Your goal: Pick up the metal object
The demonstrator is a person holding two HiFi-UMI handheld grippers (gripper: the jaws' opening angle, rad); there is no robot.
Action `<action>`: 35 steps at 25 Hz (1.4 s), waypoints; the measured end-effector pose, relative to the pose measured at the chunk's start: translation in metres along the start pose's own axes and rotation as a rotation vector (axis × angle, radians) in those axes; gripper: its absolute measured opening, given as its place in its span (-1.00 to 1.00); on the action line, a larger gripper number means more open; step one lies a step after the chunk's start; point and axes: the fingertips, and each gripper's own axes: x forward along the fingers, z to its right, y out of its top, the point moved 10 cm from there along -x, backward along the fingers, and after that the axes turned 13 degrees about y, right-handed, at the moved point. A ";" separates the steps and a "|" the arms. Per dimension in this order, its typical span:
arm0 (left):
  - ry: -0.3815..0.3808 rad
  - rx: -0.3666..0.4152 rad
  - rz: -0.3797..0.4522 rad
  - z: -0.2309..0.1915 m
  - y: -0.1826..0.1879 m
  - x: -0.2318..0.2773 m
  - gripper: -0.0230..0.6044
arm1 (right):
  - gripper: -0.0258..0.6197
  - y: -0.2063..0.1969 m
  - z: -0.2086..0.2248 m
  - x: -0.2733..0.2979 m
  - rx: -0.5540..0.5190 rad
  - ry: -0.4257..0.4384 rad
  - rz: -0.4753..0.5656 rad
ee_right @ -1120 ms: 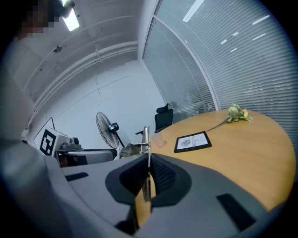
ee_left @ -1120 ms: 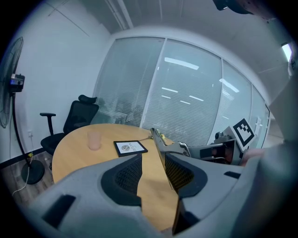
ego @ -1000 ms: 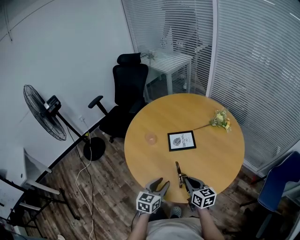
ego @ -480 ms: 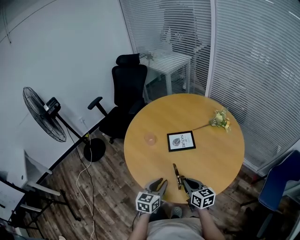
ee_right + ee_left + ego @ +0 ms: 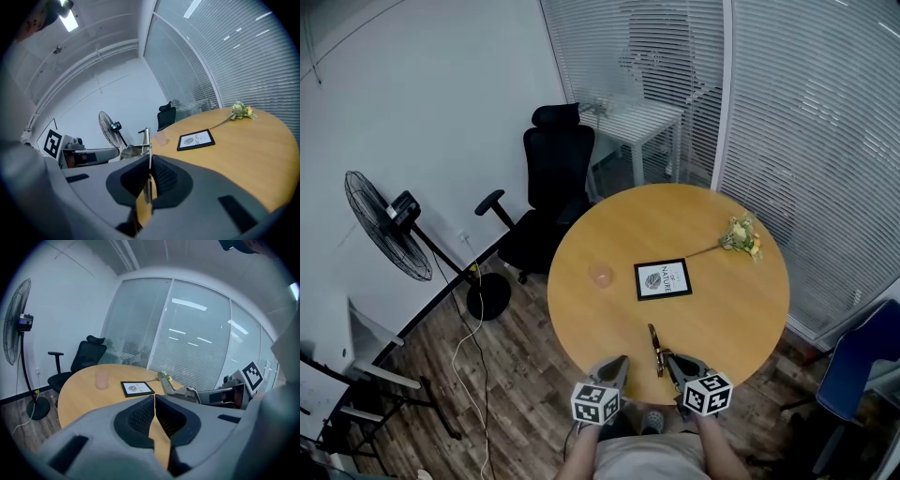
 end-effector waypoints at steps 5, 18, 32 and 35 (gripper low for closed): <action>-0.002 0.004 0.009 0.001 0.000 0.001 -0.90 | -0.91 -0.001 0.003 0.000 -0.004 -0.005 -0.004; -0.020 0.012 0.002 0.002 -0.001 -0.001 -0.90 | -0.91 -0.002 -0.001 0.001 -0.017 -0.015 -0.016; -0.016 -0.018 -0.007 -0.001 -0.002 -0.004 -0.90 | -0.91 0.003 -0.008 0.002 -0.034 -0.008 -0.002; -0.008 -0.024 -0.010 -0.001 -0.003 -0.005 -0.89 | -0.91 0.006 -0.009 0.000 0.005 0.012 0.033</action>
